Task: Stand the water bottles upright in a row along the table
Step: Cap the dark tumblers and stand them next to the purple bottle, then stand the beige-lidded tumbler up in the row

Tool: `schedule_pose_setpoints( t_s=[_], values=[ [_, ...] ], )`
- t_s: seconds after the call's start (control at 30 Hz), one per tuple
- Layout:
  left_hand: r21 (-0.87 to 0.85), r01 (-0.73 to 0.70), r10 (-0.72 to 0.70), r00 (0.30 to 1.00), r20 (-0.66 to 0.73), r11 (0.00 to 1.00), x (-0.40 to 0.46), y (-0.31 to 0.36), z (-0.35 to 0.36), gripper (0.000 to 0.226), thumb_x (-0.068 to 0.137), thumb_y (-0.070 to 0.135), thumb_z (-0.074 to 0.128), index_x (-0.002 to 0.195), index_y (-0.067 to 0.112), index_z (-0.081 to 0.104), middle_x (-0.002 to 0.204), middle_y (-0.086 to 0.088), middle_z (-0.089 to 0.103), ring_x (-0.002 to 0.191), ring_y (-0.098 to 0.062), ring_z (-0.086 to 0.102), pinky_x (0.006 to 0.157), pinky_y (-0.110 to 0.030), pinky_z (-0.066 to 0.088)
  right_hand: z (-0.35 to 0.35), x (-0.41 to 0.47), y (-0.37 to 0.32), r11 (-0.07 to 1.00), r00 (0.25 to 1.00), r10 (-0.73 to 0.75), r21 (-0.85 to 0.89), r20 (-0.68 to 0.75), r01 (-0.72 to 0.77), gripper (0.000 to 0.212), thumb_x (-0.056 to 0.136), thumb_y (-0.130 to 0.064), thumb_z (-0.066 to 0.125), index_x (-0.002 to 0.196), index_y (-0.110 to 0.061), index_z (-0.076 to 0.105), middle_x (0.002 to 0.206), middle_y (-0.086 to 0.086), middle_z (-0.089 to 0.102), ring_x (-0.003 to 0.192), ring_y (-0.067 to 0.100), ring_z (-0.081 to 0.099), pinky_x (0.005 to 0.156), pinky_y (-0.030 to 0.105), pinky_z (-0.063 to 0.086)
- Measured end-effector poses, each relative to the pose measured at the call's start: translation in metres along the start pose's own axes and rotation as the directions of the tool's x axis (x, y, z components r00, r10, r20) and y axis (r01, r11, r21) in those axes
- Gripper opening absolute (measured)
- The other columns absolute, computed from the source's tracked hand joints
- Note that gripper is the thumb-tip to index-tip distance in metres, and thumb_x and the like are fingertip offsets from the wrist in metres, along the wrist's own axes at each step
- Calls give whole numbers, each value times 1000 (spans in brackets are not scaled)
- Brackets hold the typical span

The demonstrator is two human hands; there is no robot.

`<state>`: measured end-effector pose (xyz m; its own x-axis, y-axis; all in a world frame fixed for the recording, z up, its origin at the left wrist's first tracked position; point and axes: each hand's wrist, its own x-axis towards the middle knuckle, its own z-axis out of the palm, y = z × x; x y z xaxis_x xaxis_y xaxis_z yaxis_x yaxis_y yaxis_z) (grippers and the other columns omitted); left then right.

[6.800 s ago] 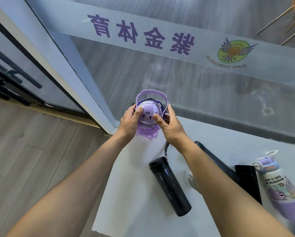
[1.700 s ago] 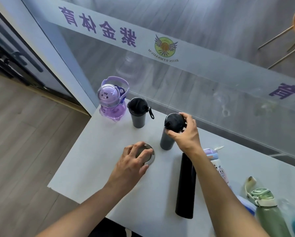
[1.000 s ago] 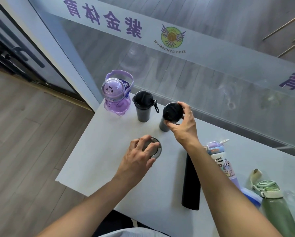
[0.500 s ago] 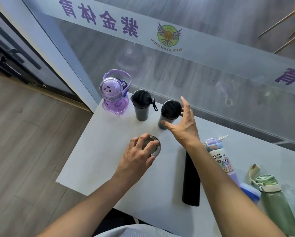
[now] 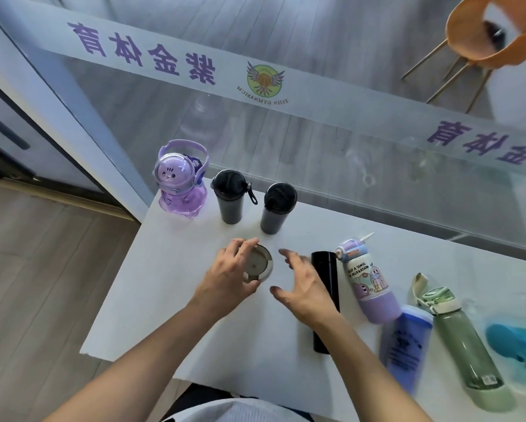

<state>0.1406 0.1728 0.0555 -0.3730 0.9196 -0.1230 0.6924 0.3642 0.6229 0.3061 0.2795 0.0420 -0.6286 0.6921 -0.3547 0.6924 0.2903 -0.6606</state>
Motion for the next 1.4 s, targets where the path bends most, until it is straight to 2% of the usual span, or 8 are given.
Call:
schedule_pose_setpoints(
  t_s=[0.13, 0.33, 0.63, 0.77, 0.87, 0.97, 1.17, 1.4],
  values=[
    [-65, -77, 77, 997, 0, 995, -5, 9, -4, 79, 71, 30, 78, 139, 30, 39, 126, 9, 49, 108, -19, 51, 88, -34, 48, 12, -11, -4, 998, 999, -29, 50, -31, 31, 90, 76, -38, 80, 149, -45, 28, 147, -15, 41, 135, 3, 42, 113, 29, 39],
    [-165, -144, 154, 987, 46, 976, -12, 21, -6, 82, 69, 27, 80, 137, 37, 36, 126, 15, 49, 111, -11, 50, 90, -31, 48, 12, -28, -4, 988, 972, -135, 51, -194, 147, 86, 72, -38, 83, 147, -26, 42, 139, -13, 52, 130, 2, 47, 109, 28, 42],
    [-151, -244, 264, 956, 126, 958, -11, 28, -4, 65, 74, 46, 76, 130, 41, 42, 127, 22, 45, 114, -7, 49, 94, -30, 47, 6, -49, 8, 988, 970, -35, 134, -242, 70, 78, 67, -40, 81, 137, -31, 45, 130, -17, 55, 120, 2, 55, 99, 30, 49],
    [-90, -200, 207, 975, 76, 976, -7, 34, -5, 61, 79, 50, 71, 131, 41, 41, 131, 20, 44, 113, -8, 46, 92, -27, 45, -18, -39, 21, 985, 949, -25, 152, -313, 77, 83, 67, -39, 86, 139, -30, 45, 129, -16, 56, 120, 2, 53, 101, 30, 48],
    [7, -124, 124, 992, 30, 992, -6, 39, 0, 53, 85, 42, 66, 133, 36, 43, 132, 15, 45, 109, -15, 46, 92, -32, 46, -41, -25, 27, 981, 936, -53, 156, -349, 114, 92, 66, -42, 87, 146, -26, 43, 133, -11, 54, 125, 7, 51, 107, 30, 45],
    [81, -16, 20, 999, -48, 997, -9, 48, 12, 49, 88, 35, 62, 134, 32, 46, 129, 11, 49, 108, -19, 47, 94, -34, 44, -65, -9, 31, 966, 930, -108, 186, -353, 182, 87, 64, -50, 87, 139, -31, 47, 126, -12, 57, 118, 9, 55, 101, 35, 49],
    [216, 123, -98, 987, -124, 969, -17, 69, 42, 48, 84, 34, 65, 130, 30, 51, 126, 8, 55, 106, -23, 53, 91, -37, 46, -114, 22, 51, 915, 901, -176, 272, -396, 298, 81, 63, -32, 95, 131, -34, 51, 124, -17, 56, 116, 12, 57, 94, 38, 52],
    [259, 202, -167, 975, -149, 944, -33, 82, 66, 45, 79, 31, 71, 122, 28, 59, 117, 6, 60, 102, -24, 56, 87, -39, 47, -131, 68, 79, 920, 917, -73, 329, -391, 213, 85, 60, -36, 94, 130, -35, 47, 125, -9, 56, 115, 13, 58, 97, 41, 52]
  ],
)
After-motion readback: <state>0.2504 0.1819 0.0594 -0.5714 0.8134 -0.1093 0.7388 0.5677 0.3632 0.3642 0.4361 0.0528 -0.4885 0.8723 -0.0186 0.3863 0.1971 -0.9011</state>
